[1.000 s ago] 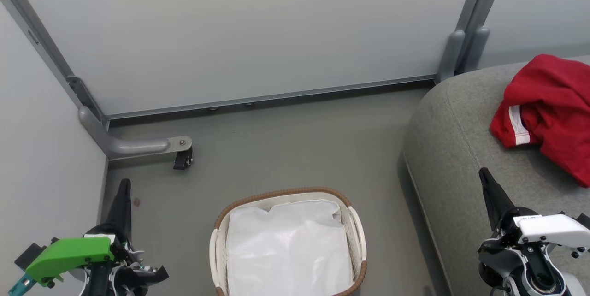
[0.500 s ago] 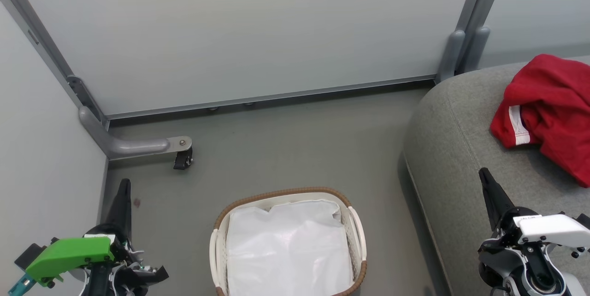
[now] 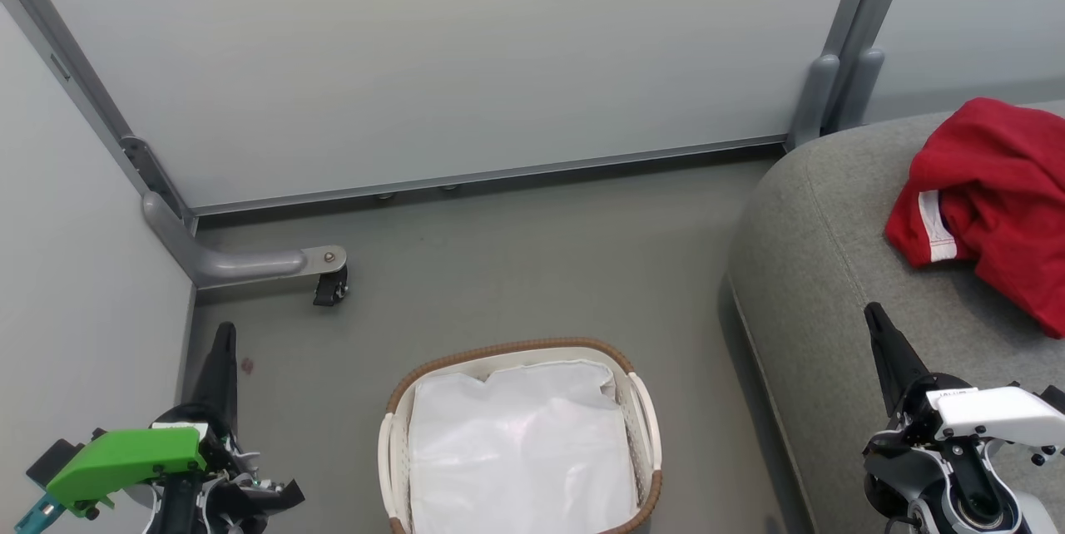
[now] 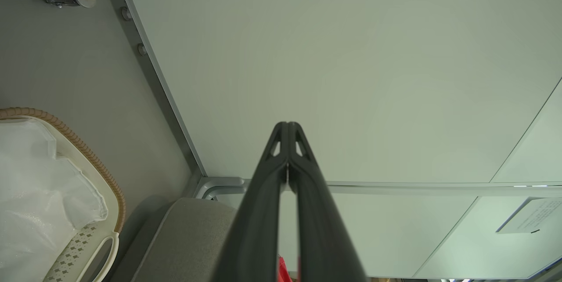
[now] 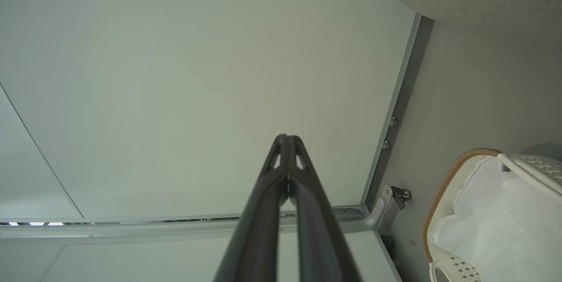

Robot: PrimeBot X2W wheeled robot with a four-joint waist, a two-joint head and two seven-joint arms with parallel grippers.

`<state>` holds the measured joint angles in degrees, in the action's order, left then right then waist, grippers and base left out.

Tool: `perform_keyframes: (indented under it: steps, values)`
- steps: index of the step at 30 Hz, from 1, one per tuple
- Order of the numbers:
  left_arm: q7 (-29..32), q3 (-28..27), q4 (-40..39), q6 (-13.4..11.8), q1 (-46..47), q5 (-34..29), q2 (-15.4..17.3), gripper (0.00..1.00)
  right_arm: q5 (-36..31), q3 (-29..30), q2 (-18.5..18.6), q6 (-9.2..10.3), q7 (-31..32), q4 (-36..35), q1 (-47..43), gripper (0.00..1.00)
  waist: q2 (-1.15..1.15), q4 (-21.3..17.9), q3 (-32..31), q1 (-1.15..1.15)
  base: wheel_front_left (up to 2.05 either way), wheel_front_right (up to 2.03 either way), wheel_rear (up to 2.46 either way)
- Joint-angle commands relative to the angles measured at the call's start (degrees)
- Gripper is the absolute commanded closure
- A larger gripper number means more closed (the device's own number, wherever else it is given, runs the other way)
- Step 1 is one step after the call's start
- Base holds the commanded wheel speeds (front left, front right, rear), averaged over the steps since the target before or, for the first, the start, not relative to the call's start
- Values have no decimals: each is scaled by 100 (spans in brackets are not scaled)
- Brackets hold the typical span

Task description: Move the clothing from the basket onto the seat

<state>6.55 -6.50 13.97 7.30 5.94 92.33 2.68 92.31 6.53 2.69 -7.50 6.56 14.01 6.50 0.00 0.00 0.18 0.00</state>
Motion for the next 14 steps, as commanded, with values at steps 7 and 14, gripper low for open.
perform_keyframes:
  steps: [7,14]
  values:
    - [17,-12,-6,37,59,18,38,100,20,10,36,2,15,-12,-59,100,0,0,0,0,0,0,0]
    - [17,-12,-5,37,59,18,38,100,20,10,36,2,15,-12,-59,100,0,0,0,0,0,0,0]
